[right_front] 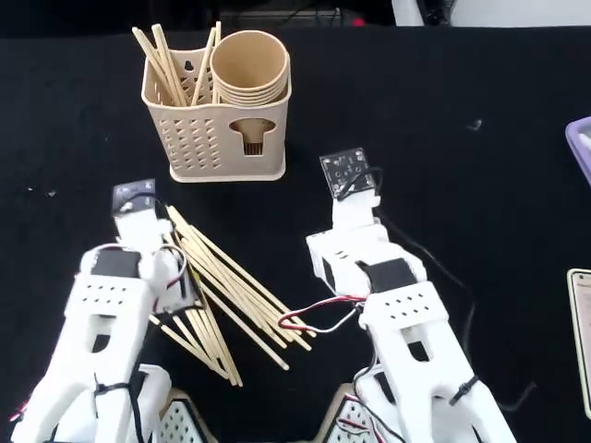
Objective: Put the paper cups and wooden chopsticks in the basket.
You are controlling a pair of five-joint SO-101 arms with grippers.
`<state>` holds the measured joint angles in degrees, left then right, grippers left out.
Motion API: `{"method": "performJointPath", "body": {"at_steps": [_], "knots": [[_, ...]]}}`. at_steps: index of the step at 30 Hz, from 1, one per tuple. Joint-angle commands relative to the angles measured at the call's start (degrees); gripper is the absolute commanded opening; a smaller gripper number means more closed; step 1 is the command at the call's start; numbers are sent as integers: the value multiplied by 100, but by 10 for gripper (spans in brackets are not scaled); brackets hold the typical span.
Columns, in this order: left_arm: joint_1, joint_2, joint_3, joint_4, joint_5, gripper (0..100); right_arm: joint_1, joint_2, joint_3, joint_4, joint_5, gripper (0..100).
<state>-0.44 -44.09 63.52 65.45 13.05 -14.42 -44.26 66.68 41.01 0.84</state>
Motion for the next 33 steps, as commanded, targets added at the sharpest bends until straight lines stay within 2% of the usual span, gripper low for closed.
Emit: {"method": "performJointPath", "body": {"at_steps": [1, 5, 8, 11, 15, 21, 27, 33], "knots": [[-84, -70, 233, -422, 53, 221, 105, -22, -13, -141, -26, 135], [-426, -97, 242, -246, 35, 221, 105, -22, -13, -158, -26, 135], [-470, -70, -13, 290, 70, 222, 97, -22, -13, -158, -18, 135], [-470, -62, 48, 492, 70, 240, 97, -22, -13, -158, -9, 135], [-470, -62, 418, 229, 70, 287, 97, -22, -13, -158, 0, 135], [-479, -62, 822, -211, 62, 288, 97, -22, -13, -158, 9, 135], [-752, -62, 822, -299, 35, 288, 97, -22, -13, -158, -9, 135], [-866, 70, 1121, -1152, 70, 288, 97, -22, -13, -149, -9, 135]]}}
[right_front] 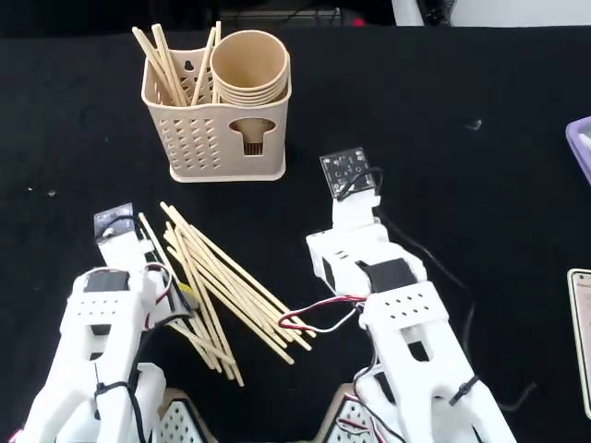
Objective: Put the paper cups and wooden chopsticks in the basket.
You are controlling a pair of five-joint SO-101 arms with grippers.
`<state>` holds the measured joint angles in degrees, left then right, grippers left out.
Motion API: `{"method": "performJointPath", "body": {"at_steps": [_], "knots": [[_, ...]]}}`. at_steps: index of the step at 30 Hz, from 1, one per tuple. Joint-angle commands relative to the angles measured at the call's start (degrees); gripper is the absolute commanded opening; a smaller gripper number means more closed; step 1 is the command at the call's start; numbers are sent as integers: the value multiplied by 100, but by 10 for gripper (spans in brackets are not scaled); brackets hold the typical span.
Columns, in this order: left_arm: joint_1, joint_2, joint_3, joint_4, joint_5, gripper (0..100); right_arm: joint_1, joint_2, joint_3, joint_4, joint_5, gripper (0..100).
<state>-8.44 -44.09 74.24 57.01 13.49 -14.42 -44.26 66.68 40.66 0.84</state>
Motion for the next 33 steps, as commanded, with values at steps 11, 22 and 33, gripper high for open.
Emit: {"method": "performJointPath", "body": {"at_steps": [11, 22, 33], "knots": [[-57, 791, -338, -396, -9, 287, 97, -22, -13, -123, -18, 135], [-31, 809, -259, -686, -18, 109, 97, -22, -13, -123, 0, 135], [-92, 800, -1024, -721, -844, 109, 105, -22, -13, -123, 9, 135]]}}
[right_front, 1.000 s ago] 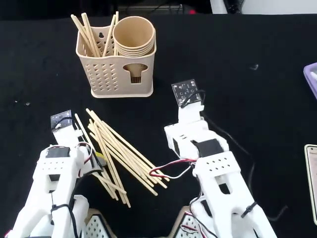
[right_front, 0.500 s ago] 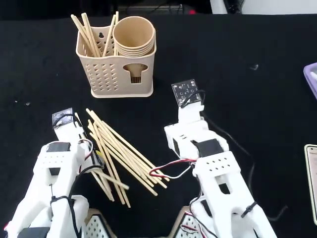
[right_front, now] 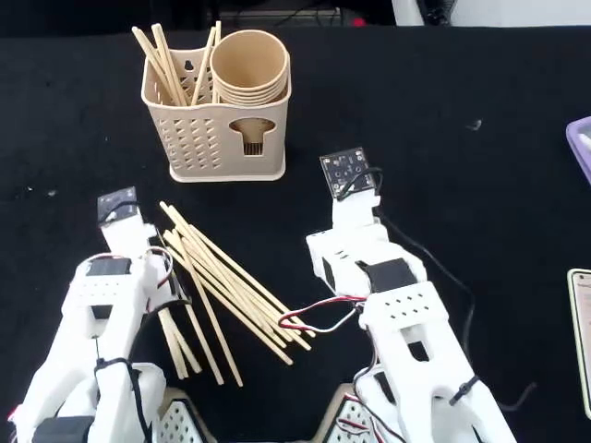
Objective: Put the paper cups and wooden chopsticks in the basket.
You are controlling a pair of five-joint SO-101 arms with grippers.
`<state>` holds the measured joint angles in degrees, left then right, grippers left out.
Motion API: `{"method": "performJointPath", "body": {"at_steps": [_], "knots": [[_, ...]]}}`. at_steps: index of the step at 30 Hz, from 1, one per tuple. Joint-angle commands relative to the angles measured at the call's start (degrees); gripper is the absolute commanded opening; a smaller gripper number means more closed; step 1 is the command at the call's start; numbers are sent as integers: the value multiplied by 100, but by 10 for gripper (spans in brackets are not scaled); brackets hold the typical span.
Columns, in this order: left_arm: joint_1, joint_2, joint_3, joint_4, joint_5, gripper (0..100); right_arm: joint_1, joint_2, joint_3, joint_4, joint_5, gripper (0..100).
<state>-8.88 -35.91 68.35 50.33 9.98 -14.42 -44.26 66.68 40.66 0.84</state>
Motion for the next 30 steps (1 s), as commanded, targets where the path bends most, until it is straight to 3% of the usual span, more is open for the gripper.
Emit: {"method": "performJointPath", "body": {"at_steps": [1, 6, 13, 17, 22, 27, 30], "knots": [[-40, -9, -453, -53, -721, 109, 105, -22, -13, -123, 9, 135], [-40, -9, -453, -149, -1503, 113, 105, -22, -13, -123, 9, 135], [-48, -9, 224, -1090, -1486, 178, 105, -22, -13, -123, 18, 135], [-48, -62, 303, -1152, -1486, 218, 105, -22, -13, -123, 18, 135], [-48, -62, 303, -1178, -1486, 188, 105, -22, -13, -123, 18, 135], [-48, -62, 303, -1143, -1486, 21, 105, -22, -13, -123, 18, 135], [-48, -62, 303, -1152, -1486, 41, 105, -22, -13, -123, 18, 135]]}}
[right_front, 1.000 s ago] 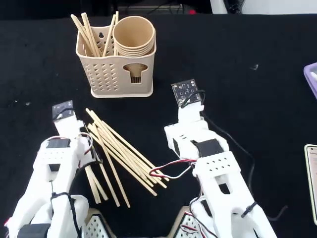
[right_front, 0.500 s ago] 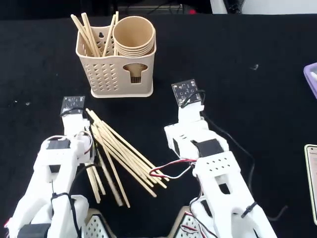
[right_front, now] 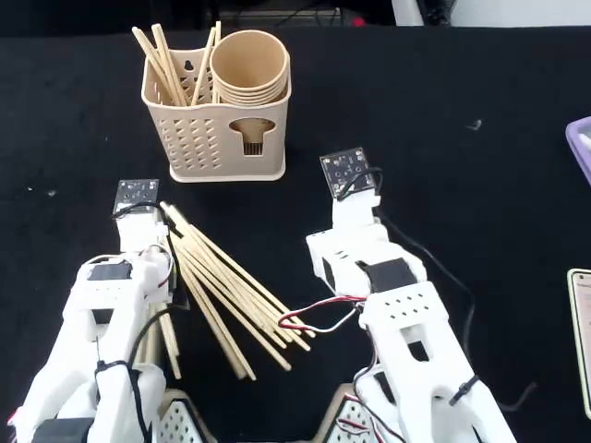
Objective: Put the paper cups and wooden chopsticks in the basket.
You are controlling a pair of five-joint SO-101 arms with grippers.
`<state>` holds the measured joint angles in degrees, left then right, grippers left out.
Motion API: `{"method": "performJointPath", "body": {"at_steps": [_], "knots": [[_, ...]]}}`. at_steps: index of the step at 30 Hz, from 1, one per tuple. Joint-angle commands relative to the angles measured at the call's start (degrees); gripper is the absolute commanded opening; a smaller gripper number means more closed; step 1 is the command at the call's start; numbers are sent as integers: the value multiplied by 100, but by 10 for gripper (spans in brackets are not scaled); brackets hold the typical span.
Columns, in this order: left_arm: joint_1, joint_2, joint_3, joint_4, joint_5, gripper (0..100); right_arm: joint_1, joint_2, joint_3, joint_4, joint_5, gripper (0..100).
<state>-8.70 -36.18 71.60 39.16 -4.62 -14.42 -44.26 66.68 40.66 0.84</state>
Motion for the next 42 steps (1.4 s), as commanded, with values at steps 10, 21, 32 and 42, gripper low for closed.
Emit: {"method": "performJointPath", "body": {"at_steps": [10, 21, 32, 42], "knots": [[-66, -44, -1332, 923, -18, 30, 105, -22, -13, -132, 18, 135], [-1420, -44, -2879, 1266, -18, 29, 97, -22, -13, -132, 18, 135], [-1446, -105, -4048, -519, 1327, 29, 79, -22, 198, -413, 18, 135], [-673, -791, -4752, -2101, 1873, 29, 79, -22, 453, -870, 9, 135]]}}
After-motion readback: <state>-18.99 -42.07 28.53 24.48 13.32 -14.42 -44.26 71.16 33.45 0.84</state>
